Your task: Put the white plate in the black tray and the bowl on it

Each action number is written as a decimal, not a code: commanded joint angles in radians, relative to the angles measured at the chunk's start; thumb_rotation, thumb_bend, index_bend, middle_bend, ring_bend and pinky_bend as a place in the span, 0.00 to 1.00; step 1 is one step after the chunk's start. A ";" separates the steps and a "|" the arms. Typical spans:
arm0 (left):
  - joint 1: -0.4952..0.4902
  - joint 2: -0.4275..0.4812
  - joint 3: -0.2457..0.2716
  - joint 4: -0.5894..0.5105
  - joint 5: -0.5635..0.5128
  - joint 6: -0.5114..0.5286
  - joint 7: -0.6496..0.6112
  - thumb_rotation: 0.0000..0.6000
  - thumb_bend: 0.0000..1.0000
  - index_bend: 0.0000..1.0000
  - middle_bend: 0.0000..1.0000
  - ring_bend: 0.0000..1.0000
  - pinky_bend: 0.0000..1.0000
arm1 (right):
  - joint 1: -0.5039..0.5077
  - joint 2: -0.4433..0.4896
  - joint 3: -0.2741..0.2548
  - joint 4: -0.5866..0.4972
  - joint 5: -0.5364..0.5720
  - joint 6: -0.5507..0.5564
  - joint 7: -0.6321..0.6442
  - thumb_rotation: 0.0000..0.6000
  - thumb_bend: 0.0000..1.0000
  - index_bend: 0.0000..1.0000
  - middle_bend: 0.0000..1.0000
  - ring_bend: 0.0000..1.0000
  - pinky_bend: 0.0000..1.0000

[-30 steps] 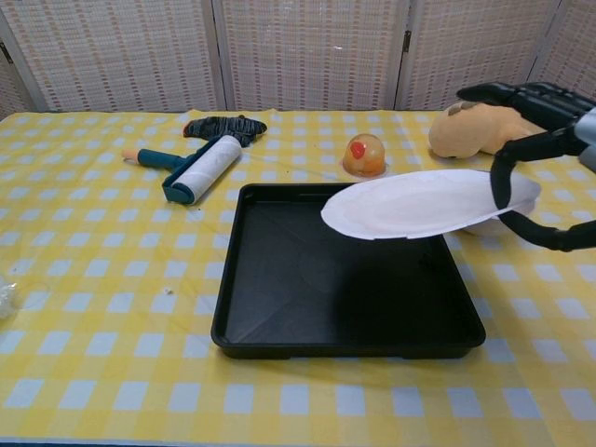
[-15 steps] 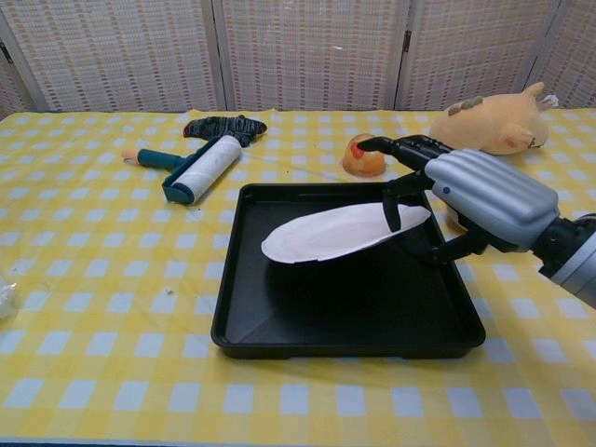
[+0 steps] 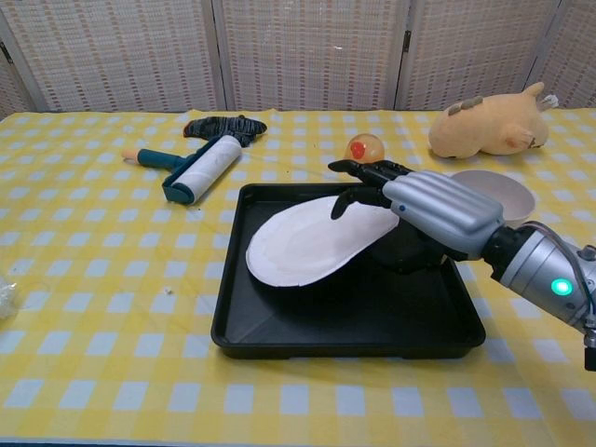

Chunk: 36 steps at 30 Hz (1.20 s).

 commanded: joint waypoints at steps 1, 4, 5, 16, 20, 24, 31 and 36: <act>0.003 0.002 0.001 -0.002 0.001 0.004 -0.003 1.00 0.28 0.00 0.00 0.01 0.00 | 0.015 0.047 -0.007 -0.082 0.016 -0.032 -0.044 1.00 0.50 0.17 0.00 0.00 0.00; 0.004 0.005 0.000 -0.002 -0.003 0.002 -0.007 1.00 0.28 0.00 0.00 0.01 0.00 | 0.011 0.103 -0.019 -0.168 0.027 -0.051 -0.090 1.00 0.46 0.11 0.00 0.00 0.00; 0.003 0.005 0.000 -0.002 -0.003 0.001 -0.008 1.00 0.28 0.00 0.00 0.01 0.00 | 0.010 0.122 -0.022 -0.196 0.032 -0.061 -0.107 1.00 0.44 0.09 0.00 0.00 0.00; 0.002 0.003 0.001 -0.005 0.003 -0.001 -0.002 1.00 0.28 0.00 0.00 0.01 0.00 | 0.021 0.296 -0.013 -0.480 0.158 -0.209 -0.265 1.00 0.32 0.00 0.00 0.00 0.00; 0.004 0.006 0.001 -0.005 0.001 0.001 -0.005 1.00 0.28 0.00 0.00 0.01 0.00 | -0.023 0.328 -0.005 -0.498 0.160 -0.120 -0.273 1.00 0.32 0.00 0.00 0.00 0.00; 0.004 0.006 0.001 -0.005 0.000 -0.001 -0.004 1.00 0.28 0.00 0.00 0.01 0.00 | -0.078 0.352 0.005 -0.444 0.198 -0.048 -0.289 1.00 0.31 0.05 0.00 0.00 0.00; -0.006 -0.006 0.004 -0.006 -0.001 -0.022 0.016 1.00 0.28 0.00 0.00 0.01 0.00 | -0.140 0.385 -0.007 -0.321 0.264 -0.039 -0.249 1.00 0.31 0.26 0.00 0.00 0.00; -0.016 -0.018 0.007 -0.003 -0.005 -0.045 0.027 1.00 0.28 0.00 0.00 0.01 0.00 | -0.146 0.366 -0.013 -0.245 0.278 -0.066 -0.210 1.00 0.31 0.36 0.00 0.00 0.00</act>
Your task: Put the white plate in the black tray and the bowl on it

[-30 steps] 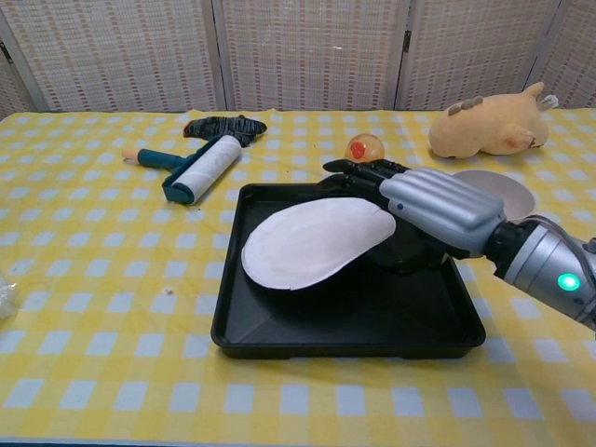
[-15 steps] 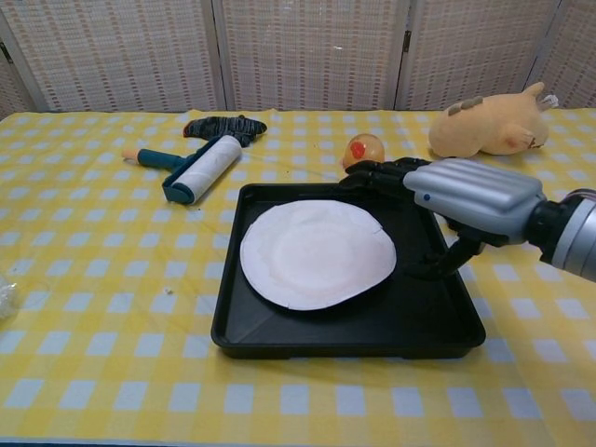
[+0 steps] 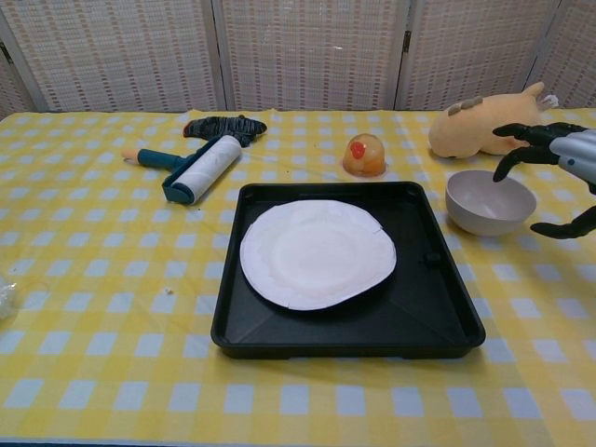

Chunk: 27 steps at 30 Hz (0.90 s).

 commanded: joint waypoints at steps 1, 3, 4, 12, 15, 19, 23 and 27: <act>-0.005 -0.006 0.001 0.003 -0.003 -0.010 0.006 1.00 0.28 0.00 0.00 0.01 0.00 | -0.007 -0.018 -0.004 0.060 0.010 -0.018 0.036 1.00 0.31 0.37 0.00 0.00 0.00; -0.006 -0.008 0.002 0.003 -0.004 -0.011 0.010 1.00 0.28 0.00 0.00 0.01 0.00 | -0.004 -0.031 -0.001 0.088 0.011 -0.022 0.048 1.00 0.31 0.40 0.00 0.00 0.00; -0.006 -0.009 0.001 0.004 -0.006 -0.012 0.012 1.00 0.28 0.00 0.00 0.01 0.00 | -0.002 -0.040 0.002 0.106 0.013 -0.026 0.058 1.00 0.31 0.40 0.00 0.00 0.00; -0.009 -0.011 -0.003 0.009 -0.021 -0.018 0.016 1.00 0.28 0.00 0.00 0.01 0.00 | 0.025 -0.098 0.012 0.200 0.015 -0.071 0.096 1.00 0.31 0.45 0.00 0.00 0.00; -0.010 -0.015 -0.006 0.012 -0.025 -0.019 0.022 1.00 0.28 0.00 0.00 0.01 0.00 | 0.038 -0.126 0.016 0.236 0.014 -0.087 0.108 1.00 0.33 0.47 0.00 0.00 0.00; -0.009 -0.015 -0.006 0.011 -0.027 -0.019 0.017 1.00 0.28 0.00 0.00 0.01 0.00 | 0.053 -0.155 0.015 0.277 0.002 -0.093 0.111 1.00 0.40 0.51 0.00 0.00 0.00; -0.009 -0.011 -0.005 0.011 -0.025 -0.017 0.013 1.00 0.28 0.00 0.00 0.01 0.00 | 0.063 -0.180 0.017 0.309 -0.004 -0.093 0.117 1.00 0.43 0.54 0.00 0.00 0.00; -0.007 -0.009 -0.005 0.009 -0.023 -0.013 0.010 1.00 0.28 0.00 0.00 0.01 0.00 | 0.067 -0.196 0.023 0.330 -0.005 -0.087 0.125 1.00 0.48 0.59 0.00 0.00 0.00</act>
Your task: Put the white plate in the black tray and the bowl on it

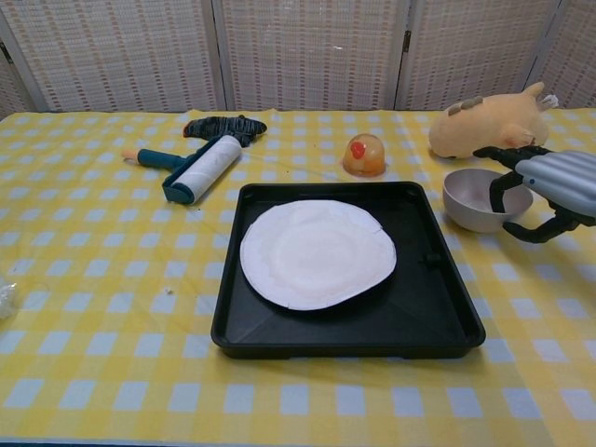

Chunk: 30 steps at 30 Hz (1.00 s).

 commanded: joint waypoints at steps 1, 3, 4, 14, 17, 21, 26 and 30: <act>0.000 0.001 0.000 0.000 0.000 0.001 -0.002 1.00 0.28 0.00 0.00 0.01 0.00 | 0.003 -0.008 0.004 0.007 -0.003 0.008 0.008 1.00 0.48 0.60 0.00 0.00 0.00; 0.002 0.003 -0.001 -0.001 0.001 0.005 -0.004 1.00 0.28 0.00 0.00 0.01 0.00 | 0.001 -0.007 0.004 0.004 -0.011 0.025 0.013 1.00 0.48 0.62 0.00 0.00 0.00; 0.002 0.003 0.000 -0.002 0.002 0.006 -0.005 1.00 0.28 0.00 0.00 0.01 0.00 | -0.001 -0.004 0.003 -0.002 -0.017 0.040 0.014 1.00 0.48 0.62 0.00 0.00 0.00; 0.002 0.002 0.002 -0.006 0.008 0.007 -0.003 1.00 0.28 0.00 0.00 0.01 0.00 | -0.002 0.068 0.006 -0.188 -0.110 0.195 -0.028 1.00 0.48 0.63 0.01 0.00 0.00; 0.003 0.003 0.004 -0.011 0.012 0.008 -0.001 1.00 0.28 0.00 0.00 0.01 0.00 | 0.019 0.080 0.006 -0.258 -0.134 0.191 -0.068 1.00 0.48 0.63 0.01 0.00 0.00; 0.006 0.007 0.007 -0.016 0.019 0.017 -0.001 1.00 0.28 0.00 0.00 0.01 0.00 | 0.054 0.066 0.008 -0.308 -0.152 0.155 -0.128 1.00 0.48 0.63 0.01 0.00 0.00; 0.013 0.016 0.006 -0.019 0.017 0.025 -0.013 1.00 0.28 0.00 0.00 0.01 0.00 | 0.102 0.010 0.020 -0.306 -0.139 0.086 -0.157 1.00 0.48 0.63 0.01 0.00 0.00; 0.018 0.024 0.001 -0.019 0.015 0.040 -0.026 1.00 0.28 0.00 0.00 0.01 0.00 | 0.129 -0.040 0.023 -0.269 -0.127 0.044 -0.152 1.00 0.48 0.63 0.01 0.00 0.00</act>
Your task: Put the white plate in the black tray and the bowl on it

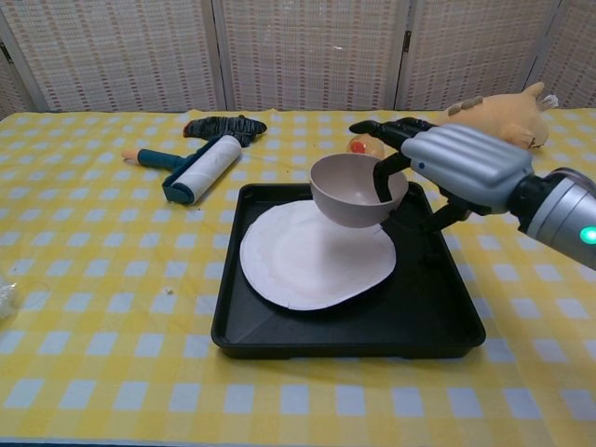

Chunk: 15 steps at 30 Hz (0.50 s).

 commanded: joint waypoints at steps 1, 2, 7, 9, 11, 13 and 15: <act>0.003 0.005 -0.003 0.000 -0.001 0.007 -0.007 1.00 0.28 0.00 0.00 0.01 0.00 | 0.024 -0.042 0.003 0.035 0.011 -0.034 0.001 1.00 0.48 0.63 0.01 0.00 0.00; 0.005 0.007 -0.004 0.000 -0.002 0.009 -0.011 1.00 0.28 0.00 0.00 0.01 0.00 | 0.029 -0.057 0.001 0.048 0.013 -0.042 0.002 1.00 0.48 0.63 0.01 0.00 0.00; 0.009 0.014 -0.005 0.001 0.003 0.019 -0.027 1.00 0.28 0.00 0.00 0.01 0.00 | 0.040 -0.105 -0.013 0.094 0.006 -0.050 -0.006 1.00 0.48 0.63 0.01 0.00 0.00; 0.010 0.016 -0.005 0.001 0.005 0.021 -0.032 1.00 0.28 0.00 0.00 0.01 0.00 | 0.041 -0.116 -0.016 0.103 0.006 -0.051 -0.001 1.00 0.48 0.63 0.01 0.00 0.00; 0.010 0.019 -0.005 0.000 0.006 0.022 -0.036 1.00 0.28 0.00 0.00 0.01 0.00 | 0.043 -0.124 -0.022 0.110 0.007 -0.057 0.004 1.00 0.48 0.63 0.01 0.00 0.00; 0.012 0.020 -0.005 -0.001 0.007 0.024 -0.039 1.00 0.28 0.00 0.00 0.01 0.00 | 0.045 -0.130 -0.027 0.116 0.005 -0.060 0.001 1.00 0.48 0.63 0.01 0.00 0.00; 0.013 0.021 -0.005 -0.001 0.008 0.027 -0.040 1.00 0.28 0.00 0.00 0.01 0.00 | 0.045 -0.133 -0.032 0.119 0.002 -0.059 -0.003 1.00 0.48 0.63 0.01 0.00 0.00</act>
